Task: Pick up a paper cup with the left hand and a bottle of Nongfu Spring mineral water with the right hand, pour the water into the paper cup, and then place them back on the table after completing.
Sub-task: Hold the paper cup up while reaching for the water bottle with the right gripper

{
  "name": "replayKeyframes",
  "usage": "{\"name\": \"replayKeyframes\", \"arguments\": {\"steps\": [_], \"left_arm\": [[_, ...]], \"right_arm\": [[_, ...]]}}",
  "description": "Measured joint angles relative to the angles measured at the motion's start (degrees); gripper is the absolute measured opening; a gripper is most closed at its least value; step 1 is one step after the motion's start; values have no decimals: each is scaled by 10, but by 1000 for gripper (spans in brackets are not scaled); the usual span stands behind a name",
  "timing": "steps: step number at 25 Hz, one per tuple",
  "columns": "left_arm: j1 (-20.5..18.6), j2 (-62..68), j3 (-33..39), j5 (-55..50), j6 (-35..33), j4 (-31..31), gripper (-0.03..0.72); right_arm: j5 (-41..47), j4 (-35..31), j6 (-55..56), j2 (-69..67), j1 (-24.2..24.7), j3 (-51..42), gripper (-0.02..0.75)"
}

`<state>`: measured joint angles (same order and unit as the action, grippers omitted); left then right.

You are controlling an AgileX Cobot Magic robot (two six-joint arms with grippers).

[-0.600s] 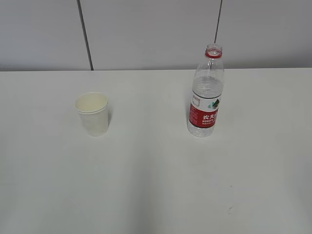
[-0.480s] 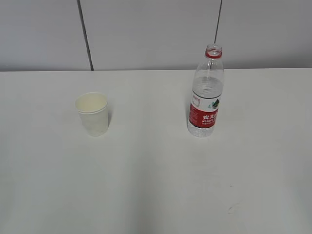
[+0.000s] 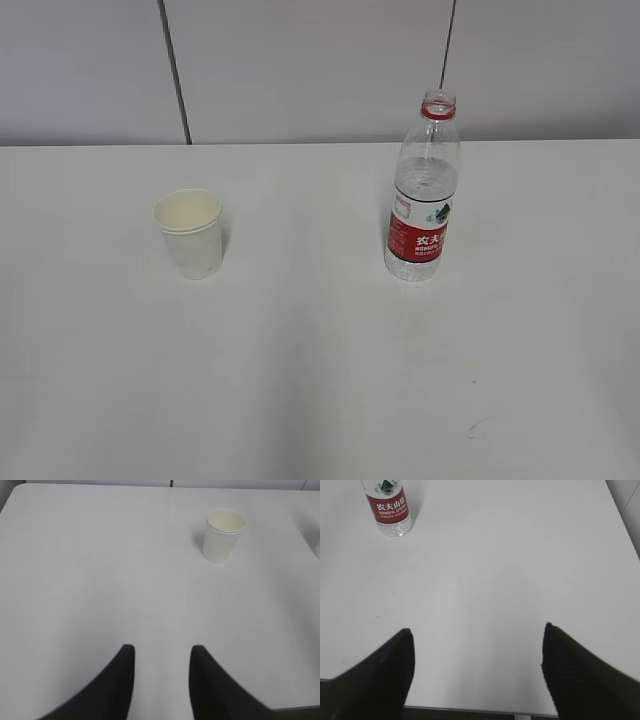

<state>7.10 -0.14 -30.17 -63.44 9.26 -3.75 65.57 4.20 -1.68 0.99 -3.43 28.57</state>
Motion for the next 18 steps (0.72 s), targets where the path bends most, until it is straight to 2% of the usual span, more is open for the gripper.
{"name": "replayKeyframes", "arguments": {"steps": [18], "left_arm": [[0, 0, 0, 0, 0, 0, 243]], "right_arm": [[0, 0, 0, 0, 0, 0, 586]]}}
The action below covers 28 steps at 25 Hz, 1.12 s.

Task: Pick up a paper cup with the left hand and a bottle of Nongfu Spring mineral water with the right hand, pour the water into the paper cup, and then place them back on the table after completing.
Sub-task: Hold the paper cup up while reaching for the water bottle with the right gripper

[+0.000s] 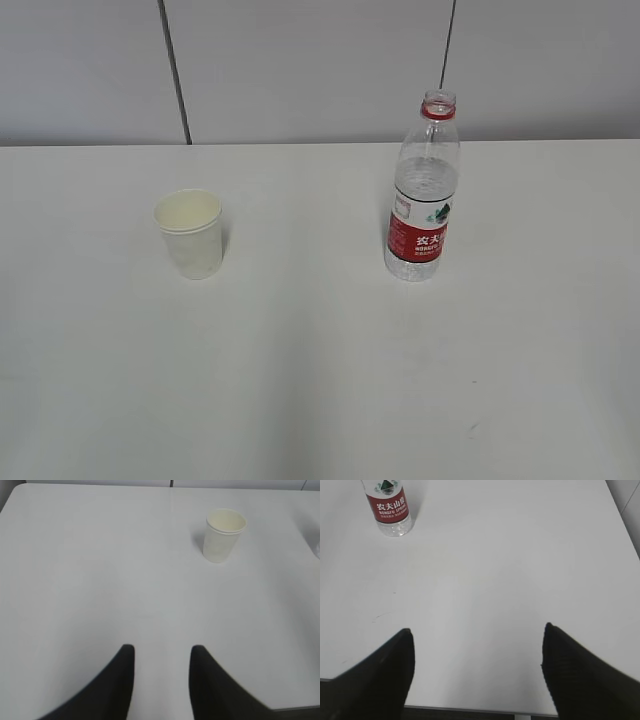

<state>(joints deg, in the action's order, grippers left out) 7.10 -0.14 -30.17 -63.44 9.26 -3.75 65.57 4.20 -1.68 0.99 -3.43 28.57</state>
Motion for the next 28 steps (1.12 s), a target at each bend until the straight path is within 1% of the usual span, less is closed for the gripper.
{"name": "replayKeyframes", "arguments": {"steps": [2, 3, 7, 8, 10, 14, 17, 19, 22, 28], "left_arm": [[0, 0, 0, 0, 0, 0, 267], [0, 0, 0, 0, 0, 0, 300], [0, 0, 0, 0, 0, 0, 531], [0, 1, 0, 0, 0, 0, 580], [0, 4, 0, 0, 0, 0, 627], [0, 38, -20, 12, 0, -1, 639], [0, 81, -46, 34, 0, -3, 622], [0, 113, -60, 66, 0, -14, 611], [0, 171, -66, 141, 0, -29, 600], [0, 308, -66, 307, 0, -28, 592]], "right_arm": [[0, 0, 0, 0, 0, 0, 585], [0, 0, 0, 0, 0, 0, 585], [0, 0, 0, 0, 0, 0, 585], [0, 0, 0, 0, 0, 0, 585], [-1, 0, 0, 0, 0, 0, 586], [-22, 0, 0, -14, 0, 18, 586], [-57, 0, 0, -52, 0, 34, 586], [-86, 0, 0, -81, 0, 40, 586], [-155, 7, 0, -134, 0, 42, 586], [-335, 13, 17, -267, 0, 42, 585]]}}
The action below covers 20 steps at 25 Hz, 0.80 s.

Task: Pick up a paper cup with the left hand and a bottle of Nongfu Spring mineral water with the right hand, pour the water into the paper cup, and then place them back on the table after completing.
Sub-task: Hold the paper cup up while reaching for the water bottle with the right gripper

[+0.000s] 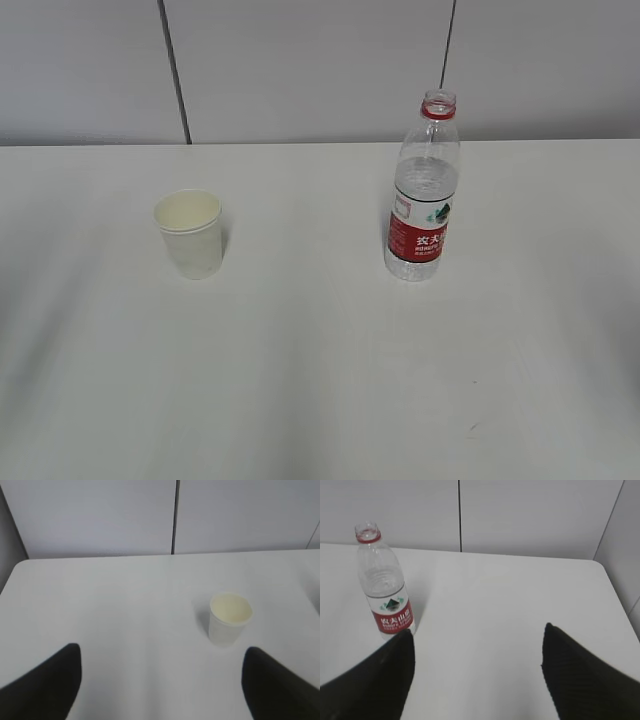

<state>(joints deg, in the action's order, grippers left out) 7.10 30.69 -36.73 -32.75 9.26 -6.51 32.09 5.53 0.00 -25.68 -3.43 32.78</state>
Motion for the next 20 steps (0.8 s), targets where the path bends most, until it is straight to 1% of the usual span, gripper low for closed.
{"name": "replayKeyframes", "arguments": {"steps": [5, 10, 13, 16, 20], "left_arm": [[0, 115, 0, 148, 0, 1, 588], [0, 233, 4, 301, 0, 1, 587], [0, 301, 6, 356, 0, 1, 587], [0, 367, 6, 390, 0, 1, 587], [0, 442, 6, 419, 0, -1, 585]], "right_arm": [[-125, 1, 16, -107, 0, 0, 585], [-213, 1, 18, -184, 0, 0, 586], [-258, 1, 18, -207, 0, 0, 586], [-291, 1, 18, -227, 0, 0, 586], [-313, 1, 19, -246, 0, 0, 585]]}}
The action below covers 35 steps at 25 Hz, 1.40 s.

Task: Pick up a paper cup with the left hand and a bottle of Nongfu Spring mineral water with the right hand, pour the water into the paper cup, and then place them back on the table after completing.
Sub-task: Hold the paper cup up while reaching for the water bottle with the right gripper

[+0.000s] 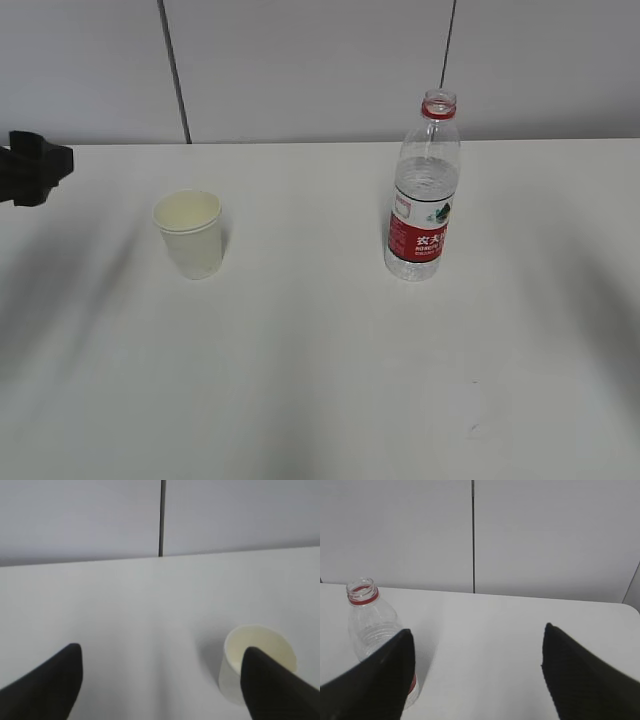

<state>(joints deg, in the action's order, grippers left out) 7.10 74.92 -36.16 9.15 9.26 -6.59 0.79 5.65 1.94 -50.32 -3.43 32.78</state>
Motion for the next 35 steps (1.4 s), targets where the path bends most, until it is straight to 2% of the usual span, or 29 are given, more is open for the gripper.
{"name": "replayKeyframes", "arguments": {"steps": [6, 14, 17, 20, 25, 30, 35], "left_arm": [[0, 36, 23, 86, 0, -1, 570], [0, 39, 178, 323, 1, -6, 552], [0, 57, 214, 397, 8, -35, 551], [0, 98, 223, 450, 11, -77, 545], [0, 189, 223, 548, 12, -96, 543], [0, 267, 223, 557, 12, -104, 543], [0, 285, 209, 560, 12, -133, 543]], "right_arm": [[-4, 0, 0, -9, 0, 0, 585], [-46, 1, 0, -45, 0, 0, 586], [-80, 1, 0, -69, 0, 0, 586], [-125, 2, 0, -98, 0, -3, 586], [-169, 2, 0, -131, 0, -5, 586], [-200, 3, 0, -137, 0, -5, 586], [-212, 3, 0, -137, 0, -5, 586]]}}
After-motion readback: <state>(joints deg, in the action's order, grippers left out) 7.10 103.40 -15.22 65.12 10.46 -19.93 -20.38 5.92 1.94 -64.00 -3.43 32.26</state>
